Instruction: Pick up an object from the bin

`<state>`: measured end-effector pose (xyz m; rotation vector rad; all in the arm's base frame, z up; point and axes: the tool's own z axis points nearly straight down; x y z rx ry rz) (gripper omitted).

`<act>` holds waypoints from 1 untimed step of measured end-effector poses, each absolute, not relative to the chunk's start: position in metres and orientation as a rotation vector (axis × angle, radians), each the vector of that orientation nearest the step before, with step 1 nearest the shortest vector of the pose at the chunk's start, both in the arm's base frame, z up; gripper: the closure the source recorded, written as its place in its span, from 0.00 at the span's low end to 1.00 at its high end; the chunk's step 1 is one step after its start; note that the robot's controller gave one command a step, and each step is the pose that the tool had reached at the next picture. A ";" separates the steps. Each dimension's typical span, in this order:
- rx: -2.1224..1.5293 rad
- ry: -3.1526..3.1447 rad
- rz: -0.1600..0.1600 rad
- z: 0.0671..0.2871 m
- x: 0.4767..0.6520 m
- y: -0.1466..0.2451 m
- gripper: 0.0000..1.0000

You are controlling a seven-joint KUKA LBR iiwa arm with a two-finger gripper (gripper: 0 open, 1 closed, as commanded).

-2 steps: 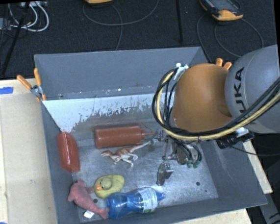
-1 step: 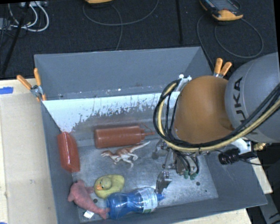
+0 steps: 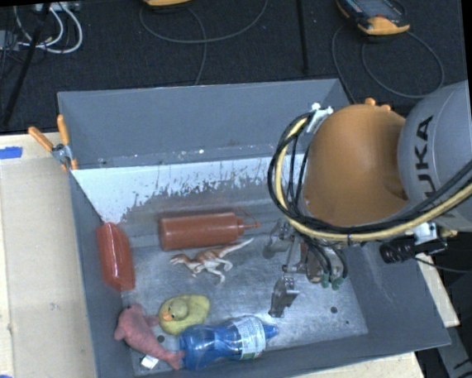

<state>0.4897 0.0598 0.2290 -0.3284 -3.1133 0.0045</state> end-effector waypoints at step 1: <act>-0.333 -3.140 -0.007 0.245 0.509 0.081 0.00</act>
Offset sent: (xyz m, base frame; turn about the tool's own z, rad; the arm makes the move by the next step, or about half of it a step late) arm -0.0080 -0.0285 -0.1441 0.1248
